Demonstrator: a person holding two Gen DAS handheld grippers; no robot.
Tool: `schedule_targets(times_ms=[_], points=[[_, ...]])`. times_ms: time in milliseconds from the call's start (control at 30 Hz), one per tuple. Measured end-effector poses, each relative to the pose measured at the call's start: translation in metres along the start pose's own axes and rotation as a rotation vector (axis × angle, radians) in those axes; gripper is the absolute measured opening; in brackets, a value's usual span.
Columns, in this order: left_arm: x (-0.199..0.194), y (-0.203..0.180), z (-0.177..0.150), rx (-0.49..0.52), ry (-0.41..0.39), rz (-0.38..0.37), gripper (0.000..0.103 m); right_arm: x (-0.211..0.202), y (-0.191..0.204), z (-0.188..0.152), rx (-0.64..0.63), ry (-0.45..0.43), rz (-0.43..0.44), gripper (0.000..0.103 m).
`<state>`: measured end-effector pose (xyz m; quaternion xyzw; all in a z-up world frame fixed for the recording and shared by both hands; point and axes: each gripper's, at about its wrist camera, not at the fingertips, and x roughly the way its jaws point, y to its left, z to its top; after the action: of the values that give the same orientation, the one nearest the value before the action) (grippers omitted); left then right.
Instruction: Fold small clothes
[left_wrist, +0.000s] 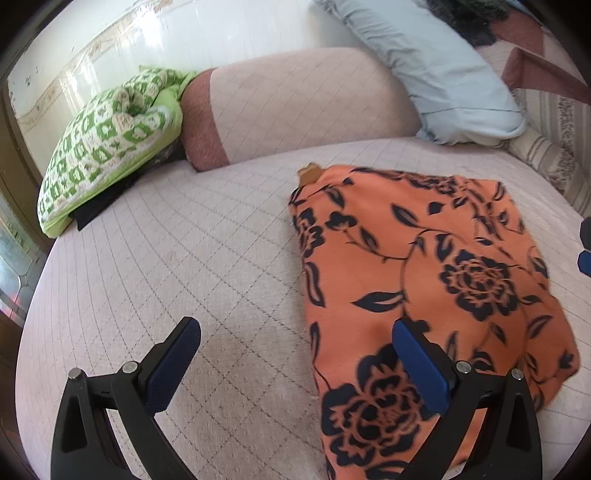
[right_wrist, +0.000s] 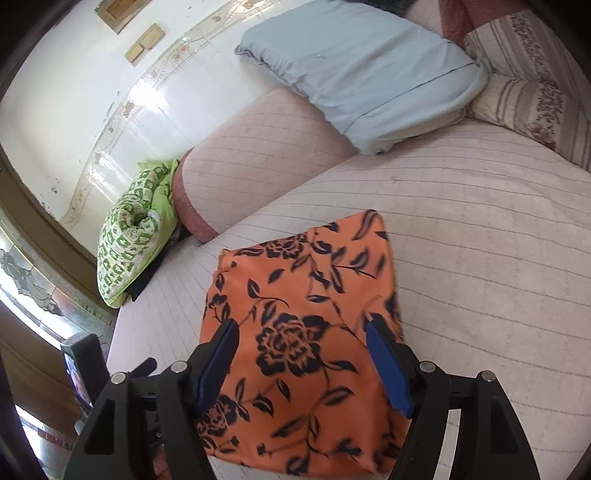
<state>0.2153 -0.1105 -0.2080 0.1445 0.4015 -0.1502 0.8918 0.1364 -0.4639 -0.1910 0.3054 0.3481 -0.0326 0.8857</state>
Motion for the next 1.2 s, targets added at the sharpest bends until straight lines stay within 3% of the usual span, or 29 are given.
schedule_targets(times_ms=[233,433,667,800,1000,1200], points=[[-0.016,-0.003,0.000,0.008,-0.035,-0.025,0.103,-0.018,-0.029,0.009,0.060,-0.027,-0.034,0.075],[-0.008,-0.001,0.001,0.000,-0.012,-0.031,0.103,0.006,-0.042,0.013,0.074,0.057,-0.063,0.075],[0.002,0.000,-0.001,-0.010,0.015,-0.050,0.103,0.025,-0.045,0.012,0.071,0.125,-0.057,0.075],[0.009,-0.001,-0.003,-0.024,0.049,-0.099,0.103,0.030,-0.050,0.011,0.071,0.150,-0.059,0.075],[0.015,-0.006,-0.007,-0.022,0.064,-0.108,0.103,0.027,-0.054,0.010,0.086,0.147,-0.035,0.075],[0.022,-0.009,-0.011,-0.024,0.086,-0.113,0.103,0.030,-0.040,0.007,0.007,0.151,-0.063,0.075]])
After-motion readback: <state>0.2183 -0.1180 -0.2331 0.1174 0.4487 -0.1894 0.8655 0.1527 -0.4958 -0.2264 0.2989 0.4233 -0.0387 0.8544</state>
